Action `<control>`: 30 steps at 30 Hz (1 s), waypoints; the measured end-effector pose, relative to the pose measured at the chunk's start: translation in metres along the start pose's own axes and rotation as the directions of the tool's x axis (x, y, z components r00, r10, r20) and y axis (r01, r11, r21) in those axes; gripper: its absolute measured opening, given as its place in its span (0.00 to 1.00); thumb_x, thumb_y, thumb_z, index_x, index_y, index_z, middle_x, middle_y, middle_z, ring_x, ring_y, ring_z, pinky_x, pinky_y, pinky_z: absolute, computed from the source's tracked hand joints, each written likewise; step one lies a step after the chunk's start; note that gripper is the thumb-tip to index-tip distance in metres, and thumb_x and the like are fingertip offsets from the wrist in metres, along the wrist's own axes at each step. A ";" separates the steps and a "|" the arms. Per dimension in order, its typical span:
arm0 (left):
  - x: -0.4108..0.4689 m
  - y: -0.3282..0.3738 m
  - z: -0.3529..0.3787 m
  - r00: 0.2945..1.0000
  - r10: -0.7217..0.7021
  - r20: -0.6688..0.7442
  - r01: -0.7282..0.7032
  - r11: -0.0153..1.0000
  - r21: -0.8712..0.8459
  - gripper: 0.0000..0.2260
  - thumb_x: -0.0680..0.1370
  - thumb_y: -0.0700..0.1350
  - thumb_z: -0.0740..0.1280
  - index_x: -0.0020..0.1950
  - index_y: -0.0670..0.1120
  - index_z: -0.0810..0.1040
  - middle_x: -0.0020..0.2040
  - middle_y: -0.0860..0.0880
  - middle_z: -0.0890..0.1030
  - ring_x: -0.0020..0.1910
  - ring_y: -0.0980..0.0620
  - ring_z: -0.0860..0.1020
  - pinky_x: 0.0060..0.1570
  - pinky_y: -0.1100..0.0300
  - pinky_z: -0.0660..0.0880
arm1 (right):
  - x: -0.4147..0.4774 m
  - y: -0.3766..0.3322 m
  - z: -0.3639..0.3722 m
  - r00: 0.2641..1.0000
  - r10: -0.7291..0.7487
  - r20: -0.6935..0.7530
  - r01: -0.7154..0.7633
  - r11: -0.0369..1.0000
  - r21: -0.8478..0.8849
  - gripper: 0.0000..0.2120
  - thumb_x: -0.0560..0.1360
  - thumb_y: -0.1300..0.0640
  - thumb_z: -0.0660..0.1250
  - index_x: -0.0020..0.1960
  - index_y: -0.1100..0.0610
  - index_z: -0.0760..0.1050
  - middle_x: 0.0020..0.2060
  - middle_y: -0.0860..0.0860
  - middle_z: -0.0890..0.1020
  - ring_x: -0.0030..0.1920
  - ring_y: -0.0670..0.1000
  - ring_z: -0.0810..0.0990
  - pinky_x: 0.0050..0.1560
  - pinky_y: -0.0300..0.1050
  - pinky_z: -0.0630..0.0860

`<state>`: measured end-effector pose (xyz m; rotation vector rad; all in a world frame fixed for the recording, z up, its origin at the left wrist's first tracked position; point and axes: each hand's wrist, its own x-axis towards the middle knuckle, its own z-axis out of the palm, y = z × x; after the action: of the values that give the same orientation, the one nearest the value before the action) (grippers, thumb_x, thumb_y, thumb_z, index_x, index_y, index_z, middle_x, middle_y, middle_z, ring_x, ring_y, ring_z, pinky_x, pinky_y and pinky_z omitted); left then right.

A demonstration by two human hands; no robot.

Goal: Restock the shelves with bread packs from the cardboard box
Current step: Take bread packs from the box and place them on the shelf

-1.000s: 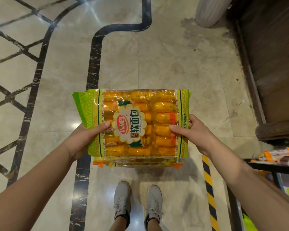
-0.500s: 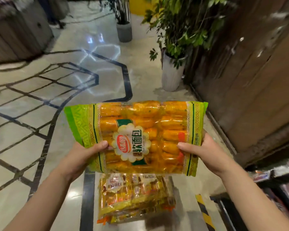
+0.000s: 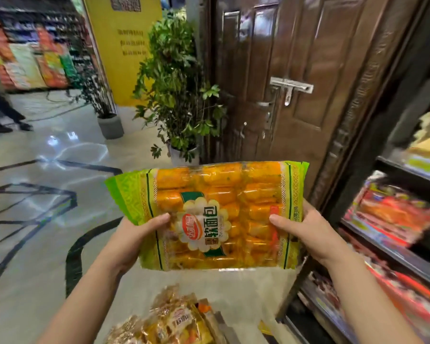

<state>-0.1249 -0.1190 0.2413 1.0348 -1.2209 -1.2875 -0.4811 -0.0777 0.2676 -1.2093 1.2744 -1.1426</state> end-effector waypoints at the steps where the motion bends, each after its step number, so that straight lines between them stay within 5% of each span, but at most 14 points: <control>1: 0.003 0.002 0.007 0.999 0.010 0.035 -0.009 1.000 -0.007 0.41 0.49 0.63 0.85 0.58 0.49 0.84 0.55 0.47 0.87 0.52 0.47 0.86 0.48 0.52 0.84 | -0.011 -0.002 -0.006 0.999 0.007 -0.032 -0.007 1.000 0.011 0.29 0.67 0.53 0.79 0.66 0.45 0.75 0.55 0.47 0.87 0.56 0.51 0.86 0.56 0.54 0.82; 6: 0.009 0.000 0.035 0.980 0.012 0.201 -0.012 1.000 -0.002 0.46 0.43 0.66 0.84 0.57 0.50 0.83 0.52 0.50 0.88 0.50 0.50 0.87 0.44 0.57 0.83 | -0.082 -0.002 -0.023 0.979 0.034 -0.201 -0.040 0.999 -0.030 0.42 0.58 0.40 0.85 0.68 0.46 0.75 0.61 0.50 0.85 0.61 0.55 0.84 0.64 0.63 0.78; 10: -0.002 -0.009 0.060 0.923 -0.010 0.386 0.008 1.000 0.006 0.45 0.43 0.69 0.83 0.56 0.52 0.83 0.51 0.52 0.88 0.48 0.53 0.87 0.46 0.56 0.82 | -0.155 0.009 -0.019 0.923 0.074 -0.379 -0.089 0.996 -0.024 0.39 0.60 0.44 0.85 0.68 0.47 0.75 0.59 0.49 0.86 0.59 0.52 0.85 0.63 0.60 0.79; 13: -0.021 -0.023 0.084 0.842 -0.031 0.538 0.044 0.999 -0.011 0.37 0.46 0.68 0.83 0.52 0.58 0.86 0.52 0.53 0.88 0.49 0.54 0.86 0.45 0.58 0.82 | -0.217 0.019 -0.010 0.863 0.099 -0.495 -0.128 0.991 -0.025 0.28 0.69 0.55 0.80 0.67 0.49 0.76 0.57 0.48 0.87 0.57 0.50 0.86 0.59 0.53 0.82; 16: -0.047 -0.040 0.114 0.748 -0.061 0.660 0.081 0.997 0.001 0.38 0.50 0.66 0.84 0.58 0.55 0.84 0.56 0.49 0.87 0.55 0.49 0.85 0.54 0.49 0.79 | -0.282 0.030 -0.004 0.779 0.118 -0.615 -0.155 0.988 -0.006 0.24 0.73 0.60 0.77 0.66 0.50 0.76 0.56 0.47 0.87 0.56 0.48 0.86 0.52 0.45 0.84; 19: -0.076 -0.050 0.152 0.642 -0.107 0.759 0.118 0.992 0.039 0.40 0.54 0.64 0.84 0.62 0.49 0.82 0.58 0.48 0.86 0.56 0.47 0.85 0.56 0.49 0.79 | -0.346 0.038 -0.003 0.685 0.144 -0.714 -0.190 0.982 0.016 0.26 0.72 0.57 0.78 0.67 0.49 0.75 0.57 0.46 0.86 0.57 0.48 0.86 0.53 0.45 0.83; 22: -0.114 -0.052 0.191 0.529 -0.147 0.836 0.130 0.987 0.091 0.30 0.63 0.57 0.83 0.62 0.49 0.82 0.56 0.50 0.87 0.57 0.48 0.85 0.48 0.60 0.81 | -0.408 0.045 -0.007 0.601 0.167 -0.782 -0.249 0.968 0.016 0.26 0.72 0.52 0.79 0.67 0.47 0.76 0.57 0.46 0.86 0.57 0.48 0.86 0.58 0.51 0.81; 25: -0.156 -0.055 0.228 0.446 -0.146 0.883 0.093 0.989 0.117 0.39 0.56 0.63 0.83 0.63 0.49 0.81 0.57 0.51 0.87 0.55 0.53 0.85 0.52 0.58 0.80 | -0.466 0.049 -0.012 0.510 0.156 -0.846 -0.292 0.957 0.001 0.23 0.71 0.51 0.79 0.64 0.45 0.77 0.54 0.43 0.87 0.53 0.44 0.86 0.50 0.41 0.82; 30: -0.232 -0.060 0.284 0.357 -0.198 0.913 0.025 0.979 0.203 0.23 0.65 0.51 0.82 0.58 0.52 0.82 0.51 0.58 0.87 0.51 0.61 0.84 0.59 0.55 0.76 | -0.562 0.066 -0.033 0.409 0.150 -0.900 -0.335 0.942 0.005 0.18 0.70 0.56 0.80 0.58 0.48 0.80 0.44 0.38 0.87 0.44 0.36 0.85 0.37 0.28 0.77</control>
<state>-0.3912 0.1370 0.1987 0.3793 -2.1704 -2.0440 -0.5172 0.4868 0.2339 -0.3910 2.3239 -1.5296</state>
